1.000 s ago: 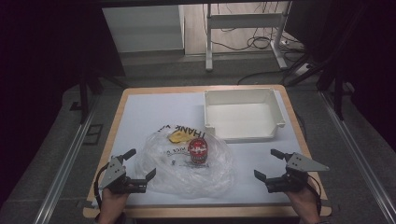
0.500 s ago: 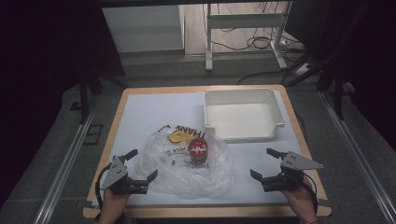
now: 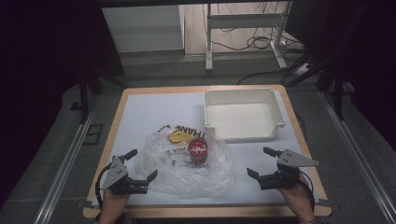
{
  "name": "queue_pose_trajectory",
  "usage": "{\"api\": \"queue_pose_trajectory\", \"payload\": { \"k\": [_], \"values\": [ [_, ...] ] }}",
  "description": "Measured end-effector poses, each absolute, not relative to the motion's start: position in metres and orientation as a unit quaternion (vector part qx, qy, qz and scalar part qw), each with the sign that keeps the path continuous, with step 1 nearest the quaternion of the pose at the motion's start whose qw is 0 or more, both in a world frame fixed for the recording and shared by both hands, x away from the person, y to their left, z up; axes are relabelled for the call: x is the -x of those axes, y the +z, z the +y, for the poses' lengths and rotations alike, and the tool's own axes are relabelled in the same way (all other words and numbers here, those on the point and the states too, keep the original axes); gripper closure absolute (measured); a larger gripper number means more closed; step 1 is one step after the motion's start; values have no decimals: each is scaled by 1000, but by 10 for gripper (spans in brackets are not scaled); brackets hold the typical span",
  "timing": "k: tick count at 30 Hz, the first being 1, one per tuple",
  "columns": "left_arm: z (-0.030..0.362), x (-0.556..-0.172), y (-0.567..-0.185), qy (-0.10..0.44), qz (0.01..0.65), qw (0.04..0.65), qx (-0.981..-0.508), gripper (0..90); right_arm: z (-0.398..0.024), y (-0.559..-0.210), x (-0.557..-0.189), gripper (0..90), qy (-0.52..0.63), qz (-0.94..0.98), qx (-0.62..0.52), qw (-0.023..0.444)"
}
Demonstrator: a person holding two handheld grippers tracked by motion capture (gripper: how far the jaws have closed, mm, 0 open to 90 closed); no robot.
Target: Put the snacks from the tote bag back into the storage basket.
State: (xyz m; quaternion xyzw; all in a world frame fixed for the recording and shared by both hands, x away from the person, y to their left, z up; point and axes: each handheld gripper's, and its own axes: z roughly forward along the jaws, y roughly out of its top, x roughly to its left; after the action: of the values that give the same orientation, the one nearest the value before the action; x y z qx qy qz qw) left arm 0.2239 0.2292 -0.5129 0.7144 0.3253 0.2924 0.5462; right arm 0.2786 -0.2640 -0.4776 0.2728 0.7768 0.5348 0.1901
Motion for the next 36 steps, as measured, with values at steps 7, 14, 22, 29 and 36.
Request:
{"api": "queue_pose_trajectory", "payload": {
  "k": [7,14,22,29,36],
  "values": [
    [229,-224,-513,294,326,544,-715,0,-257,-477,-282,12,528,783,-268,190],
    [229,-224,-513,297,325,541,-717,0,-251,-475,-284,13,519,791,-262,191],
    [228,-224,-513,299,325,538,-718,0,-247,-474,-289,13,522,789,-264,188],
    [228,-224,-513,300,326,538,-718,0,-241,-473,-292,14,525,790,-260,179],
    [229,-223,-513,301,327,538,-716,0,-234,-472,-297,13,524,793,-259,173]
  ]
}}
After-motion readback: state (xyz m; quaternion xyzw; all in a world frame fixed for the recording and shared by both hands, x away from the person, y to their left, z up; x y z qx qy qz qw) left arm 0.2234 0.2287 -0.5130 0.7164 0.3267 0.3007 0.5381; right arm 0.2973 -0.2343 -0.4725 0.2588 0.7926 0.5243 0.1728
